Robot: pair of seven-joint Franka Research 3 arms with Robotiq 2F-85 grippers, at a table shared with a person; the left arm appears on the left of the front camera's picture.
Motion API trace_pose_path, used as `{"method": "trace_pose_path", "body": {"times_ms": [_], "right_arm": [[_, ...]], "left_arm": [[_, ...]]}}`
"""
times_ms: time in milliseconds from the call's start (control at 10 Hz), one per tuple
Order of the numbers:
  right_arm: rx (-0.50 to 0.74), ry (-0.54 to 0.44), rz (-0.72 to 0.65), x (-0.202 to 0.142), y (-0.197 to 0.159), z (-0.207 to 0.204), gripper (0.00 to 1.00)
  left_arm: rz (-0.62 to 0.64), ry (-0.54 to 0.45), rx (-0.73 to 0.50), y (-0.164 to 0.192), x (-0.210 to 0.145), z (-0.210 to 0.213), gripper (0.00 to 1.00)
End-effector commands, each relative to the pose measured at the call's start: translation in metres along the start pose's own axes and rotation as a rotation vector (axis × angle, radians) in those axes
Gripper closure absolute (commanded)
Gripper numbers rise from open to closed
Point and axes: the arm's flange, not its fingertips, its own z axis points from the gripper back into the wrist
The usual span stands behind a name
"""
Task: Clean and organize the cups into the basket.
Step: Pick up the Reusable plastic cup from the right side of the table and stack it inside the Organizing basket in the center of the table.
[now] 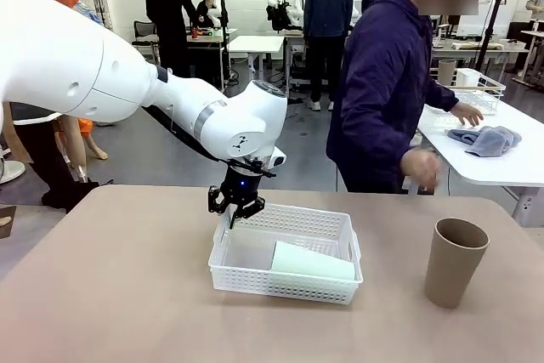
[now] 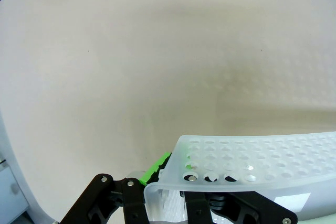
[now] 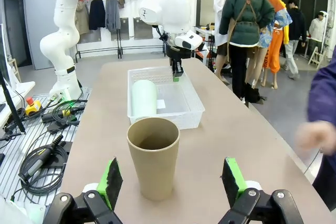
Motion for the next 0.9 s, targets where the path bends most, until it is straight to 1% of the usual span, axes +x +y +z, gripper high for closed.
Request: {"method": "trace_pose_path", "body": {"times_ms": [0, 200, 600, 800], "right_arm": [[0.059, 0.031, 0.016, -0.021, -0.005, -0.006, 0.00], [0.105, 0.062, 0.006, -0.051, -0.002, -0.016, 0.00], [0.152, 0.088, -0.034, -0.096, 0.014, -0.038, 0.00], [0.130, 0.108, -0.020, -0.112, 0.016, -0.052, 0.00]], "left_arm": [[-0.005, -0.006, 0.011, 0.002, -0.001, -0.001, 1.00], [-0.005, -0.006, 0.011, 0.002, -0.001, -0.001, 1.00], [-0.005, -0.006, 0.011, 0.002, -0.001, -0.001, 1.00], [-0.005, -0.006, 0.011, 0.002, -0.001, -0.001, 1.00]]}}
